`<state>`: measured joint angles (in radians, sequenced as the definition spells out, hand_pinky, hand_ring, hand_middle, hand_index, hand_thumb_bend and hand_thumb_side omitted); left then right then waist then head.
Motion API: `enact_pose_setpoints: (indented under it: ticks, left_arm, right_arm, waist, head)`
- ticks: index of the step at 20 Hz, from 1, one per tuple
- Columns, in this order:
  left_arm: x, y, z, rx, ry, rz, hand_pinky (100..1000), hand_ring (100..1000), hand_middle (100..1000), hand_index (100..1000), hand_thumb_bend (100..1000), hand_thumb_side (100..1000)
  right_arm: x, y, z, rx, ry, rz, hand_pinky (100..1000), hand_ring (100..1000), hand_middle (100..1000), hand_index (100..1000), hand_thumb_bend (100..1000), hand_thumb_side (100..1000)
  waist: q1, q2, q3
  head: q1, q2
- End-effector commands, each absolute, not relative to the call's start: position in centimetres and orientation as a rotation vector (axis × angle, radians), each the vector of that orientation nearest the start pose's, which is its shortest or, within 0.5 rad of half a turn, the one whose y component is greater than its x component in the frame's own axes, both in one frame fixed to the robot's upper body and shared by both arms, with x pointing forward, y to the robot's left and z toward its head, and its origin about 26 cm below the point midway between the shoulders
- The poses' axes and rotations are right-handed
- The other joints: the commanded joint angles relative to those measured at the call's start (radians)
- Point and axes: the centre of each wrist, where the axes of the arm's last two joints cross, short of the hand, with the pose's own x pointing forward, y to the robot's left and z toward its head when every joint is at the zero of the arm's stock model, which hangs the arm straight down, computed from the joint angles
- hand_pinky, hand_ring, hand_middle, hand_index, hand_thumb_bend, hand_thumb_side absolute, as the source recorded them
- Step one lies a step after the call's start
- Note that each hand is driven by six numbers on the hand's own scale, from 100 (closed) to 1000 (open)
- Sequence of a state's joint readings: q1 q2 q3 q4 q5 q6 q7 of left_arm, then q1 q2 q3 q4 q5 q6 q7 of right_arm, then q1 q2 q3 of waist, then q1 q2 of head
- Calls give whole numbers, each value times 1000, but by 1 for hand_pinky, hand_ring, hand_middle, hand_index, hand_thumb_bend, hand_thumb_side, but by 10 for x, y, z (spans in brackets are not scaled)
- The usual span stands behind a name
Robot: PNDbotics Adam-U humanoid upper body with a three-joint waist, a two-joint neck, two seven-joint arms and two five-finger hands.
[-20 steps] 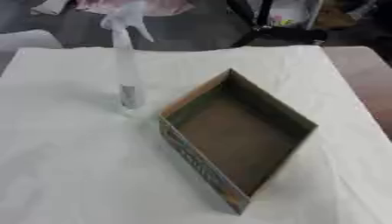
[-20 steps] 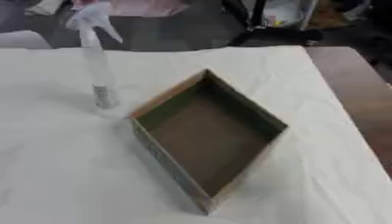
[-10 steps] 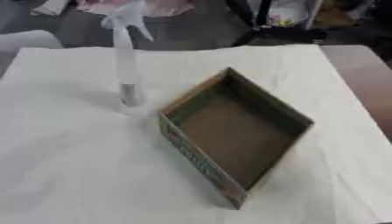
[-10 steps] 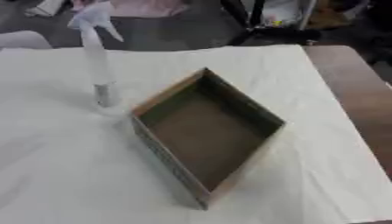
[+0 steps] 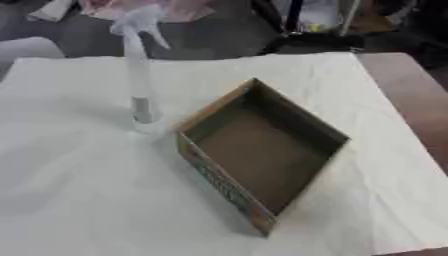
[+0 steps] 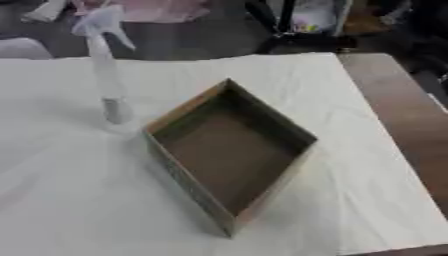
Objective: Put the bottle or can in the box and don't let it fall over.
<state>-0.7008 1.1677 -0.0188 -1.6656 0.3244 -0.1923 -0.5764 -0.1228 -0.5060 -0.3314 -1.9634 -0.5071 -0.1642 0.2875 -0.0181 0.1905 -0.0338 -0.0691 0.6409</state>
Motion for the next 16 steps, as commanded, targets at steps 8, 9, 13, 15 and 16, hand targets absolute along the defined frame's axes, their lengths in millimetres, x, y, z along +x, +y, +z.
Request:
enact_pose_setpoints:
  ticks: [8, 9, 13, 15, 16]
  left_arm:
    - [334, 378, 404, 367, -1813, -1633, 741, 436, 944, 957, 100, 871]
    - [336, 377, 404, 358, -1801, -1643, 741, 439, 944, 957, 100, 873]
    - [346, 372, 404, 331, -1766, -1677, 743, 459, 947, 959, 100, 848]
    - [350, 372, 405, 329, -1760, -1674, 743, 459, 947, 959, 100, 844]
    - [353, 372, 405, 332, -1756, -1674, 744, 468, 947, 959, 100, 845]
  right_arm:
    - [267, -387, 214, 20, -2328, 415, 1000, 1000, 1000, 980, 100, 390]
    - [267, -386, 214, 21, -2328, 420, 1000, 1000, 1000, 980, 100, 390]
    - [268, -385, 215, 30, -2328, 432, 1000, 1000, 1000, 980, 100, 392]
    - [269, -385, 215, 33, -2328, 435, 1000, 1000, 1000, 980, 100, 394]
    - [269, -384, 215, 33, -2328, 436, 1000, 1000, 1000, 980, 100, 396]
  waist:
    - [16, -22, -19]
    - [17, -22, -21]
    - [22, -18, -41]
    - [24, -16, -53]
    - [26, -14, -59]
  head:
    - [21, -21]
    - [24, -27]
    - [46, -52]
    - [62, -63]
    - [69, -68]
